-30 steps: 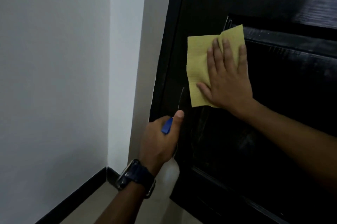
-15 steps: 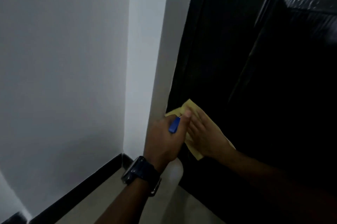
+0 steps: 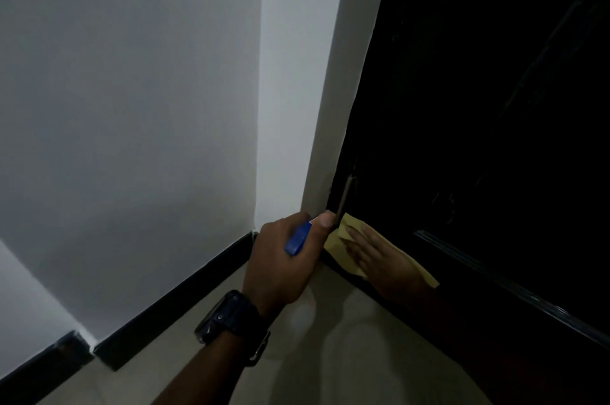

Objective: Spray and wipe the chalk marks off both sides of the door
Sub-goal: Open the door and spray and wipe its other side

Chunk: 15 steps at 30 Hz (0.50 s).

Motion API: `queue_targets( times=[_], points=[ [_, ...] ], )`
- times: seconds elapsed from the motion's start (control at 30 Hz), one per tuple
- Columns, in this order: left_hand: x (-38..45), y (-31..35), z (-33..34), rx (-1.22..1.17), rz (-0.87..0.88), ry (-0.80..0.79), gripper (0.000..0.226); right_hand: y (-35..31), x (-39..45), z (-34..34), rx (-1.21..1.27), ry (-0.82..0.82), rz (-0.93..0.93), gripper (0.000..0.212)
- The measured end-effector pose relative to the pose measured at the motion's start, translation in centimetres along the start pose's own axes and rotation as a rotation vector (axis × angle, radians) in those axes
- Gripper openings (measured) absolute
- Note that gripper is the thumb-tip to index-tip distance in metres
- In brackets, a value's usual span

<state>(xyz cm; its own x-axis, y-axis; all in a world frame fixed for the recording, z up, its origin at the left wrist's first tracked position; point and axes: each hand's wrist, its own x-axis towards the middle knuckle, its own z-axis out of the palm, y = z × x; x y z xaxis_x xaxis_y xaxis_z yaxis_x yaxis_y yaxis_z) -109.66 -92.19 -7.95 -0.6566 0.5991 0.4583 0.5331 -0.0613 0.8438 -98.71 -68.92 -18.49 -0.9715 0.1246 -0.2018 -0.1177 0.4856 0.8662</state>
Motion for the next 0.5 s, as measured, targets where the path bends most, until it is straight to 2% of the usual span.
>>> queue_targets(
  times=[0.17, 0.23, 0.37, 0.43, 0.5],
  points=[
    [0.1, 0.2, 0.5, -0.015, -0.029, 0.006, 0.091, -0.3, -1.0, 0.2, 0.062, 0.031, 0.046, 0.069],
    [0.3, 0.5, 0.9, -0.035, -0.027, 0.017, 0.092, 1.1, -1.9, 0.0, 0.078, 0.141, 0.102, 0.068],
    [1.0, 1.6, 1.2, -0.072, -0.021, 0.015, 0.095, 9.6, -5.5, -3.1, 0.068, 0.399, 0.423, 0.065],
    [1.6, 1.8, 1.5, -0.070, -0.007, 0.017, 0.096, 13.5, -6.9, -5.2, 0.030, 0.336, 0.474, 0.069],
    [2.3, 1.7, 1.8, -0.059, -0.012, 0.013, 0.098, 14.0, -6.6, -6.2, 0.010, 0.269, 0.483, 0.075]
  ],
)
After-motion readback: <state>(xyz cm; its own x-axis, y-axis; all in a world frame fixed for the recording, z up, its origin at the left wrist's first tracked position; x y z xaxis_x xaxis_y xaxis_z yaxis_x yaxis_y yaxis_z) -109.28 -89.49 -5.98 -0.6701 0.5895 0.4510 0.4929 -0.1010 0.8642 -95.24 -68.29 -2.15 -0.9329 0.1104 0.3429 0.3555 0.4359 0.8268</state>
